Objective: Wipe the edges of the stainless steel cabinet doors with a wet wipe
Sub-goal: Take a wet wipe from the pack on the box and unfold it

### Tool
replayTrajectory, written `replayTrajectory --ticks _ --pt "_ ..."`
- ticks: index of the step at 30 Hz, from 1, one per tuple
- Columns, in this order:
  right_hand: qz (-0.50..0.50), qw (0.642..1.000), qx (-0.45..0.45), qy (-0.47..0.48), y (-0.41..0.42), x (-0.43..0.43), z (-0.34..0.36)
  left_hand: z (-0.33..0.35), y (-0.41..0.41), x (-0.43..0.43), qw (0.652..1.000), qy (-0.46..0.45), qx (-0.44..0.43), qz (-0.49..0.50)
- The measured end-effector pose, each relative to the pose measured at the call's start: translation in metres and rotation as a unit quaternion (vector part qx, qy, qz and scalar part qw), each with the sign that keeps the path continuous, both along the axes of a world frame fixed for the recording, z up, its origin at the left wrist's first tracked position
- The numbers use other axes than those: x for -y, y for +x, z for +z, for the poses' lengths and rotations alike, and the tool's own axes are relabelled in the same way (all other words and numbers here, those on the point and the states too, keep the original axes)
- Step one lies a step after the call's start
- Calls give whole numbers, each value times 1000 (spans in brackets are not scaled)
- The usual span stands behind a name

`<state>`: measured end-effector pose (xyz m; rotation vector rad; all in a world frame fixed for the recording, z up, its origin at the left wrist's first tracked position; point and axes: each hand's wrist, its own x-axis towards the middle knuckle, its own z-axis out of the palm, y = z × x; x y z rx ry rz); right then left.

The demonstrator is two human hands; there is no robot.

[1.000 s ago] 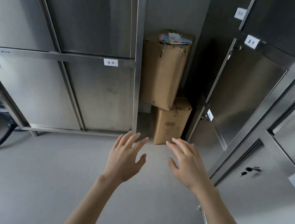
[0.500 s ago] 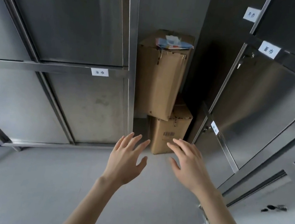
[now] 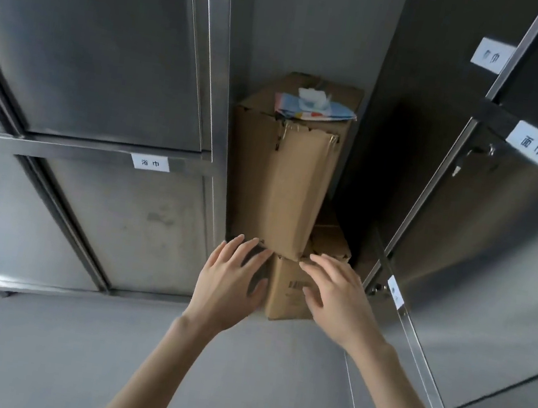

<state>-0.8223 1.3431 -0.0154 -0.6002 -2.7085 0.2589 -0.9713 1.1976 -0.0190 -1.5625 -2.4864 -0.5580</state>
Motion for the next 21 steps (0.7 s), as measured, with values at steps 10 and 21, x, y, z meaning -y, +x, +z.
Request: replayTrajectory --ticks 10,21 --pt "14 1000 -9 13 -41 -112 10 1 -31 -112 999 27 14 11" --pt "9 1000 7 -2 -107 -189 -2 -8 -109 -199 1000 7 12 -14"
